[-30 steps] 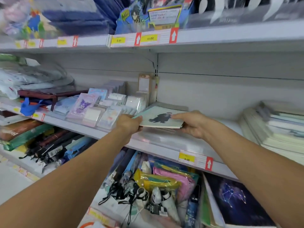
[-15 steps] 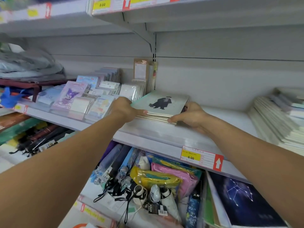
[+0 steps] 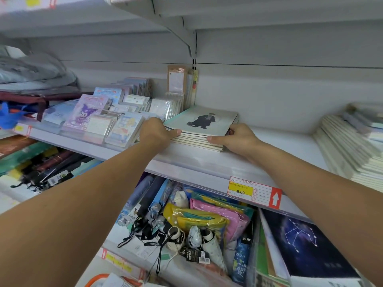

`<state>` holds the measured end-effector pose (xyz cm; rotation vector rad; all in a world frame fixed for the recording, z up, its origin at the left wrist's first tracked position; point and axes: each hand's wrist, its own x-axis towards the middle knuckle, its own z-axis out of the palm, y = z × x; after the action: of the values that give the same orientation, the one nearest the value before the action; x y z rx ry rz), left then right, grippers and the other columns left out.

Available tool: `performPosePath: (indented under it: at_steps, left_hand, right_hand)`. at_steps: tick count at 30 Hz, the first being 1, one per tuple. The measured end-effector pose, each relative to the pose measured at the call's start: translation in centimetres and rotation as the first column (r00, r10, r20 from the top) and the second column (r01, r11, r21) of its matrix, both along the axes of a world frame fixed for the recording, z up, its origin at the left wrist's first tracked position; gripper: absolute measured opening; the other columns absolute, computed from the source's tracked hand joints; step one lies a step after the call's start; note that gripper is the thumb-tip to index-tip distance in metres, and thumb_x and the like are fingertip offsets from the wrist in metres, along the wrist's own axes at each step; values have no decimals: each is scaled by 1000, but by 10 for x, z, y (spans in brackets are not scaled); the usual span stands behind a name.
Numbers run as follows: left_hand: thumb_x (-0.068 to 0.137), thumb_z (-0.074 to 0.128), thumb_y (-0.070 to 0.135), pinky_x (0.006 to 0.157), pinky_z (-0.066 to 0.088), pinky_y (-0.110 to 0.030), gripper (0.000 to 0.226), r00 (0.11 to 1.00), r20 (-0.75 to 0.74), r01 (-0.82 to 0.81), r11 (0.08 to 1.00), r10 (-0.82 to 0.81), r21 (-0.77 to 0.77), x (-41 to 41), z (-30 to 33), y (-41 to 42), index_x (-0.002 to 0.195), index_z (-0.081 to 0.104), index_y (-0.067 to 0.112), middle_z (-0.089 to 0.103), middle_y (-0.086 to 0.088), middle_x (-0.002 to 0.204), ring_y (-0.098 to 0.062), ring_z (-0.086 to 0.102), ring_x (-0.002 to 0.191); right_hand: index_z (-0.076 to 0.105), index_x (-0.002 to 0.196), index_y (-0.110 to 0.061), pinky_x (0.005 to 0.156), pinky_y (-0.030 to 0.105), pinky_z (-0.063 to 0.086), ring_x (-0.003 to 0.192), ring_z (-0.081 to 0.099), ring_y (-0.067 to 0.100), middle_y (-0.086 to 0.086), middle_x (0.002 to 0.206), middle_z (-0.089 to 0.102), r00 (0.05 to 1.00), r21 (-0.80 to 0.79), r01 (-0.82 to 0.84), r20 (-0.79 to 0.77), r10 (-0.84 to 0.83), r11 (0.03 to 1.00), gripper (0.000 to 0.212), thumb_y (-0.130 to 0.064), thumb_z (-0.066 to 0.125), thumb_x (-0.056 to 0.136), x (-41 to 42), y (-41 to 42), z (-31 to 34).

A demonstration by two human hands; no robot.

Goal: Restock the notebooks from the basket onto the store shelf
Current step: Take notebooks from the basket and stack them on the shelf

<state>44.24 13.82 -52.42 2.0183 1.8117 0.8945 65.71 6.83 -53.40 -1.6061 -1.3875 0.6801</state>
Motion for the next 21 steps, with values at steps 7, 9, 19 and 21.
performPosePath:
  at_steps: [7, 9, 19, 21]
  left_hand:
    - [101, 44, 29, 85, 46, -34, 38, 993, 95, 70, 997, -66, -43, -9, 9, -12, 115, 62, -1, 63, -20, 116, -34, 59, 103]
    - [101, 47, 27, 83, 45, -33, 35, 991, 44, 127, 990, -130, 55, -15, 12, -31, 119, 60, 0, 62, -19, 120, -32, 58, 103]
    - [91, 64, 38, 72, 49, -22, 25, 855, -188, 405, 849, -483, -341, -143, -85, -206, 103, 69, 17, 68, 8, 84, 1, 61, 71]
    - [91, 59, 47, 85, 49, -25, 36, 763, -309, 278, 720, -567, -636, -176, -119, -236, 116, 65, 21, 69, 4, 102, -7, 62, 87]
  right_hand:
    - [71, 98, -5, 69, 30, 57, 75, 68, 20, 11, 98, 74, 979, -131, 137, -132, -154, 982, 40, -25, 87, 68, -8, 5, 10]
    - [69, 100, -8, 70, 29, 55, 82, 66, 21, 12, 105, 71, 978, -132, 201, -22, -205, 971, 38, -29, 83, 72, -15, 0, 14]
    - [67, 86, -14, 69, 30, 49, 74, 61, 12, 2, 83, 65, 845, 66, -377, 433, 313, 924, 23, -36, 69, 87, -155, -154, -114]
    - [66, 86, -13, 68, 36, 48, 75, 61, 26, 16, 84, 64, 691, -421, -430, 415, 591, 798, 40, -53, 70, 84, -168, -170, -173]
